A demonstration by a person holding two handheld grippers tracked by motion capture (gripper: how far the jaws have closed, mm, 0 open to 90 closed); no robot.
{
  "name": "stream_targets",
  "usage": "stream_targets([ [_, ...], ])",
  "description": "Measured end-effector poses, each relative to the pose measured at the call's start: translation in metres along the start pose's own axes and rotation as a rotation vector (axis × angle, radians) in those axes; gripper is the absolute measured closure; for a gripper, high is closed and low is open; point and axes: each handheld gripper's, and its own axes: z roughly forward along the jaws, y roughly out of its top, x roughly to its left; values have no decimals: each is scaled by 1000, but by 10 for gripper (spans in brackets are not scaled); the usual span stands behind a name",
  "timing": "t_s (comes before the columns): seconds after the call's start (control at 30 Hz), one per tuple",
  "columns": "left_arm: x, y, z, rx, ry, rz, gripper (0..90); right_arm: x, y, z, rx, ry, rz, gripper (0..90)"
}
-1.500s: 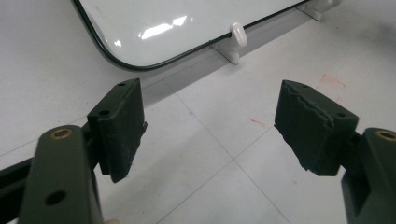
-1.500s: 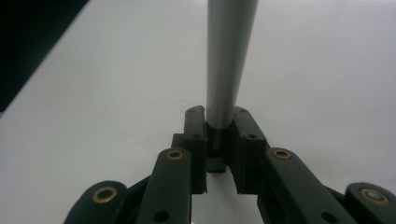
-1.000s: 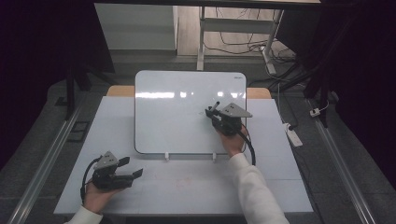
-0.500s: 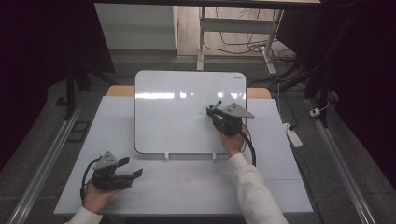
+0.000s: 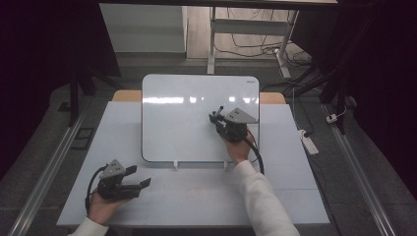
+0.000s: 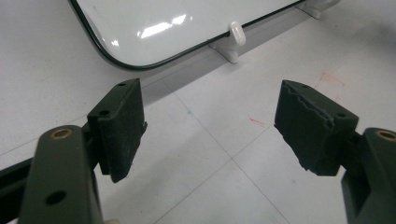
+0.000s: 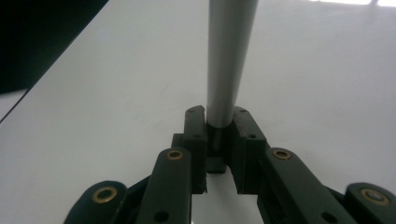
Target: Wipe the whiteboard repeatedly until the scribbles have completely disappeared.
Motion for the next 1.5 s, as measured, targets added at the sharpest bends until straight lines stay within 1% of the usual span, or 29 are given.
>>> stream_targets([
  [0.03,1,0,-1,-4,1,-4,251,-3,2,0,-9,-17,20,780],
  [0.07,1,0,-1,-5,1,-7,251,-4,2,1,-13,-20,30,780],
  [0.1,2,0,0,-4,1,-8,251,-1,2,2,-11,-18,25,780],
  [0.13,2,0,0,-2,0,-9,251,3,1,3,-2,9,17,780],
  [0.2,2,0,1,2,0,-6,251,13,-1,6,21,55,-21,780],
  [0.23,2,0,1,3,-1,-3,251,16,-2,7,25,54,-36,780],
  [0.27,2,0,1,2,-2,0,251,14,-1,8,23,55,-23,780],
  [0.3,1,0,0,1,-1,-1,251,11,-1,7,13,48,-2,780],
  [0.33,1,0,0,-2,0,-1,251,7,0,6,3,29,10,780],
  [0.47,2,0,-1,-5,1,-7,251,-6,7,3,-10,-30,21,780],
  [0.57,2,0,1,0,-1,-3,251,-18,13,1,-26,-65,44,780],
  [0.63,2,0,1,-1,0,-2,251,-24,17,2,-35,-72,61,780],
  [0.67,2,0,0,-2,0,-4,251,-25,18,3,-34,-74,60,780],
  [0.73,2,0,0,-3,1,-7,251,-22,19,6,-30,-61,53,780],
  [0.83,2,0,0,-2,1,-6,251,-9,16,11,-2,-1,25,779],
  [0.87,2,0,0,-3,-1,-4,251,-3,13,12,10,24,15,780],
  [0.9,2,0,-1,-6,0,-4,251,2,9,11,15,38,0,780],
  [0.93,2,0,-1,-6,1,-4,251,5,5,9,16,45,-13,779],
  [1.0,2,0,0,-6,0,-4,251,2,2,5,15,44,1,779],
  [1.03,1,0,0,-6,0,-4,251,-1,1,2,10,33,9,779],
  [1.1,0,0,0,-5,-1,0,251,-5,2,-1,1,-10,23,780],
  [1.17,0,1,0,-5,0,0,251,-3,1,-1,-11,-12,39,779],
  [1.23,0,1,0,-3,2,0,251,8,-3,5,-2,48,32,780],
  [1.27,0,1,0,-2,2,1,251,15,-5,8,9,63,2,780],
  [1.3,0,1,0,-2,2,0,251,19,-5,8,12,55,-30,780],
  [1.33,0,0,-1,-4,1,-1,251,17,-4,8,13,59,-31,780],
  [1.37,0,0,-1,-7,1,-2,251,12,-4,6,5,54,-15,780],
  [1.43,0,0,-2,-10,1,-3,251,-1,-3,0,-13,-6,17,780],
  [1.5,1,0,-1,-9,1,-5,251,-10,-2,-6,-27,-39,37,780],
])
